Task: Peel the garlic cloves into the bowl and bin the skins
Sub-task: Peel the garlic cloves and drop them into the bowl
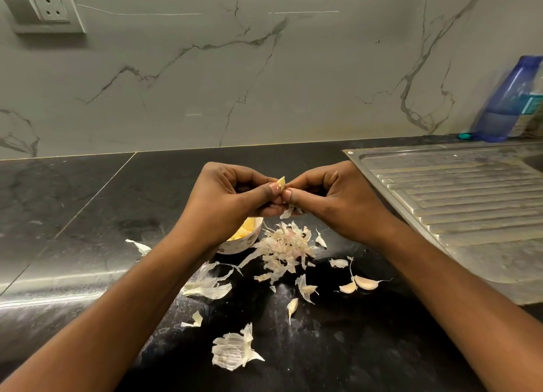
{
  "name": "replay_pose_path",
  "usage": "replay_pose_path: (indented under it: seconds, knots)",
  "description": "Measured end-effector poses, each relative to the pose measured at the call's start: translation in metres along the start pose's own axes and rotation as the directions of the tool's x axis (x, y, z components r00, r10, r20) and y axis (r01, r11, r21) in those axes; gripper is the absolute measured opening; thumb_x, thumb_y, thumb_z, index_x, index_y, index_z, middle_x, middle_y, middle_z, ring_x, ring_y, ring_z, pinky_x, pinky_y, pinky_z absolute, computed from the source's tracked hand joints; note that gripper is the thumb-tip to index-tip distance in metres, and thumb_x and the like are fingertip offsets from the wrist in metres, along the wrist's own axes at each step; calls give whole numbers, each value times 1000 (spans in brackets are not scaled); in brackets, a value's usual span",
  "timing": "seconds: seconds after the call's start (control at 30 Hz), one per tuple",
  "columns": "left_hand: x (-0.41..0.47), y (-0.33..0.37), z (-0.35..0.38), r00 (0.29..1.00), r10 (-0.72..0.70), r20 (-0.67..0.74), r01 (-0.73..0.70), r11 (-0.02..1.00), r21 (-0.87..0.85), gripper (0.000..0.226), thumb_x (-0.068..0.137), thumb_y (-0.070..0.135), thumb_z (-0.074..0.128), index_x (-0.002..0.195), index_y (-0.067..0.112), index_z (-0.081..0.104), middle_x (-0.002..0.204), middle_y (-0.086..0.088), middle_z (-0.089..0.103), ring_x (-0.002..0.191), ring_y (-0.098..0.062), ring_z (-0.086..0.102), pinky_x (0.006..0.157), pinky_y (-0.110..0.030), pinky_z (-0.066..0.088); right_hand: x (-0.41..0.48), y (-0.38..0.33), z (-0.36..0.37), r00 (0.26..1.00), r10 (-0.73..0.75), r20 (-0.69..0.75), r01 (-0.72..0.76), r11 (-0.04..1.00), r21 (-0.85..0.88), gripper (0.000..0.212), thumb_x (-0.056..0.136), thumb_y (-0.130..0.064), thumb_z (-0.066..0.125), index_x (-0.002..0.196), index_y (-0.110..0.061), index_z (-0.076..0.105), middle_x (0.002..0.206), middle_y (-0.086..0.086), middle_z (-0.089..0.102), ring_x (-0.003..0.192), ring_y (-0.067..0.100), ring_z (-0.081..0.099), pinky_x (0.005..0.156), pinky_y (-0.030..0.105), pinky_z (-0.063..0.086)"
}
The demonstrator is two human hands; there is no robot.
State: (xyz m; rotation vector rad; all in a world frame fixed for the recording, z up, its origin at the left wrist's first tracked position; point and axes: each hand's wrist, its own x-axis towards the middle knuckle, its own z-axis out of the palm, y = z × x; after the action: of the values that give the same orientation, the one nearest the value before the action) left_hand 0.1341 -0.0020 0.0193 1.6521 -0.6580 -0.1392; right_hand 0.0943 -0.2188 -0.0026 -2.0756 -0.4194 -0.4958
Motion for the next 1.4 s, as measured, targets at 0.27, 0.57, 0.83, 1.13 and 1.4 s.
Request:
replay_pose_path:
  seconds: [0.27,0.57,0.83,1.13,1.4]
  knots:
    - [-1,0,2,996,-62,56,69,988,-135,19,87,9,73,103,-2,76,91,-20,79,84,-30,80,70,-24,64,-1,0,3,997,-14,-72,13,1000,-7,8,95,-8,76,98,-6,83,85,2,81,76,19,78,72,34,66]
    - [-1,2,3,998,-55,40,62,979,-196,29,80,16,74,104,-2,76,92,-23,79,83,-33,80,72,-28,66,-2,-6,-4,1000,18,-15,-17,995,94,11,94,-10,77,104,-10,82,92,3,82,85,18,79,76,25,63]
    - [-1,-1,4,997,-61,37,66,980,-188,22,88,9,72,105,-4,76,92,-24,78,86,-36,79,75,-30,66,-2,-3,-3,999,23,-26,-21,997,77,10,96,-7,76,103,-4,82,89,5,82,80,22,79,75,31,66]
    - [0,1,6,988,-137,78,153,951,-270,19,92,8,69,106,-4,75,93,-25,78,82,-31,79,71,-27,65,-2,-4,-3,997,22,-80,-15,996,88,8,95,-1,75,95,-2,82,82,6,80,74,23,77,69,29,65]
    - [4,-1,-2,982,-175,72,185,969,-163,22,96,17,68,108,0,77,88,-17,78,69,-22,72,58,-24,60,-2,-5,-2,998,41,-44,-36,995,93,8,96,-6,75,97,-1,81,85,9,79,77,29,76,72,36,66]
